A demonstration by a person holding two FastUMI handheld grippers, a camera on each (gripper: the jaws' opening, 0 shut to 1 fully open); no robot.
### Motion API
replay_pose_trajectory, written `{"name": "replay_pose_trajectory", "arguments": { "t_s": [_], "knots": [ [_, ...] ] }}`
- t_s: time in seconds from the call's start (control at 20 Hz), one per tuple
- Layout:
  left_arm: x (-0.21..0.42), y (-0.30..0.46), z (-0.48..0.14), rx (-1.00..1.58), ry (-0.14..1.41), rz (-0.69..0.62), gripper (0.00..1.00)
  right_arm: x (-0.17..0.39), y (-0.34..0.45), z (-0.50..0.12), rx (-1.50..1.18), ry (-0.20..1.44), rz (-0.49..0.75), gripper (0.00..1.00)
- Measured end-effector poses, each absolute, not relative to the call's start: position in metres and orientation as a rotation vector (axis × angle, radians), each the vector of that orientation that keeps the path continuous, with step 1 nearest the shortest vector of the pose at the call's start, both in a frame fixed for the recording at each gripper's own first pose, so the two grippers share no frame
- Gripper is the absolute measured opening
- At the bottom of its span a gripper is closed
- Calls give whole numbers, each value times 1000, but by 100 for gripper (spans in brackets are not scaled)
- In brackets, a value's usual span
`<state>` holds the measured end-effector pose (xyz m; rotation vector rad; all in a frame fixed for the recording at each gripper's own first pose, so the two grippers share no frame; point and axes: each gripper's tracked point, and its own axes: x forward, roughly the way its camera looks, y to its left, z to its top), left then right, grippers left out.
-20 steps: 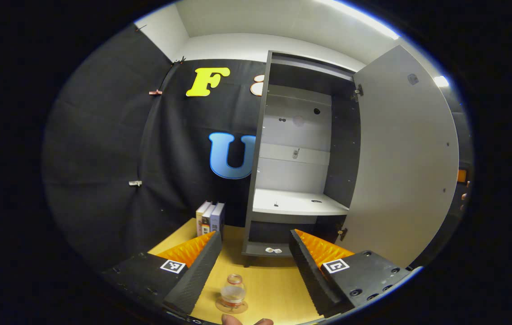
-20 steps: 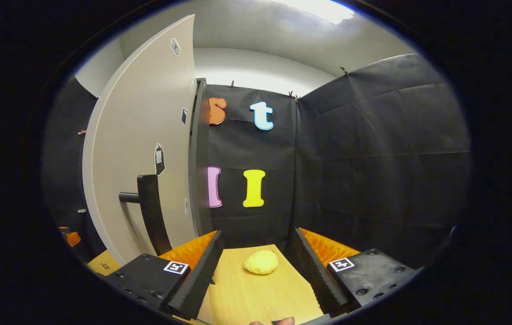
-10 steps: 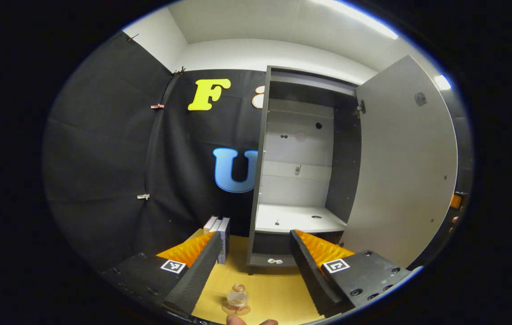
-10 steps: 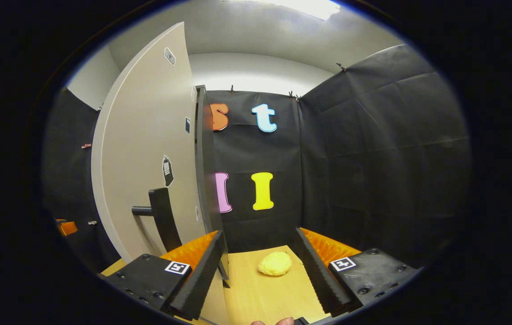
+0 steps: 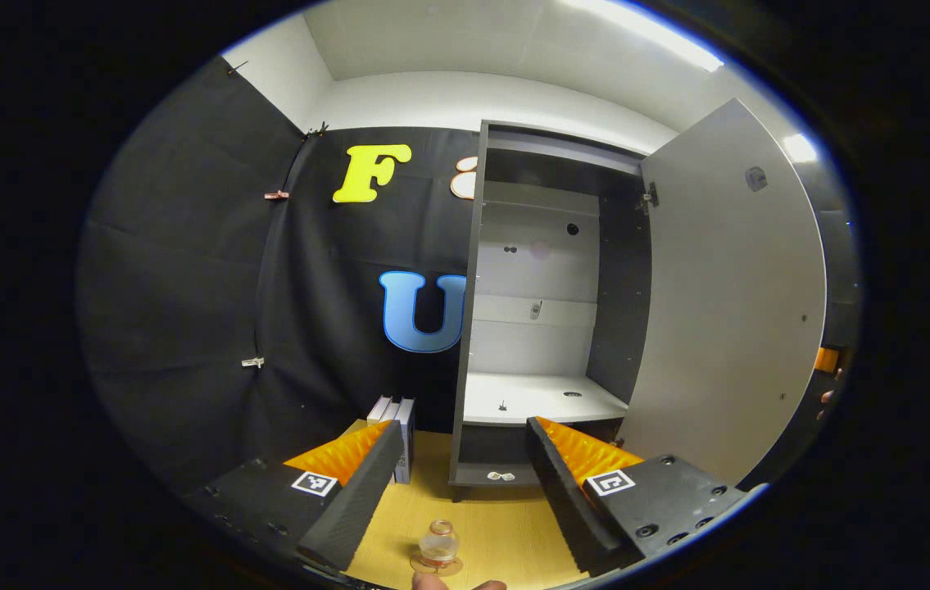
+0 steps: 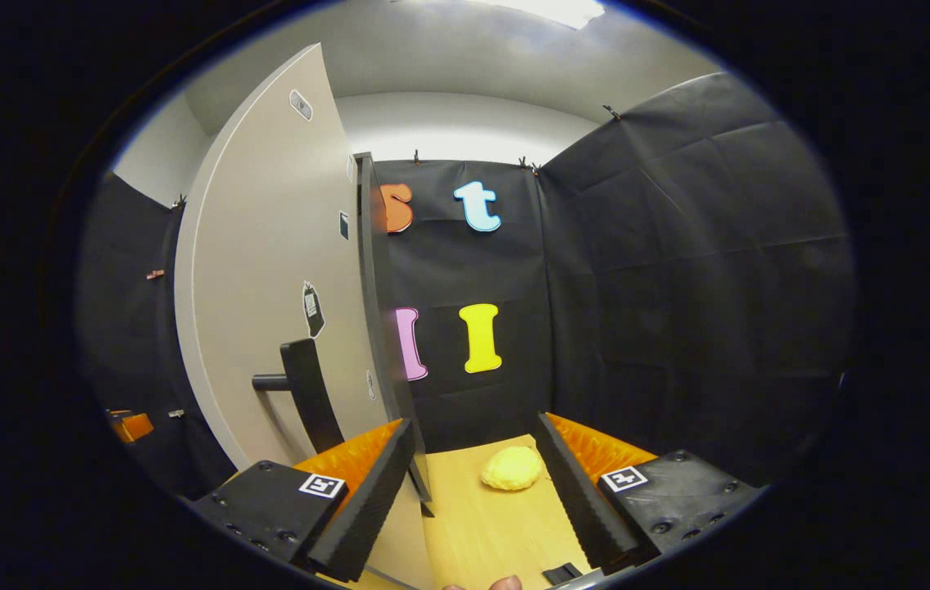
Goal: Open the cabinet door with the right hand, grasp the bottle in the cabinet with the left hand and place it on the coaster, then close the cabinet door with the right hand.
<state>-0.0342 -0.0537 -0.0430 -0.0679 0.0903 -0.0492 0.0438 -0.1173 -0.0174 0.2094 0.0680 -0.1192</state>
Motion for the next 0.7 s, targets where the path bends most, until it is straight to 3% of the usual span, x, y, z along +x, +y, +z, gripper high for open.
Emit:
{"name": "replay_pose_trajectory", "arguments": {
  "t_s": [0.7],
  "knots": [
    [-27,-42,-41,-22,68,-69,95,44,-11,-15,223,77,66,98]
  ]
}}
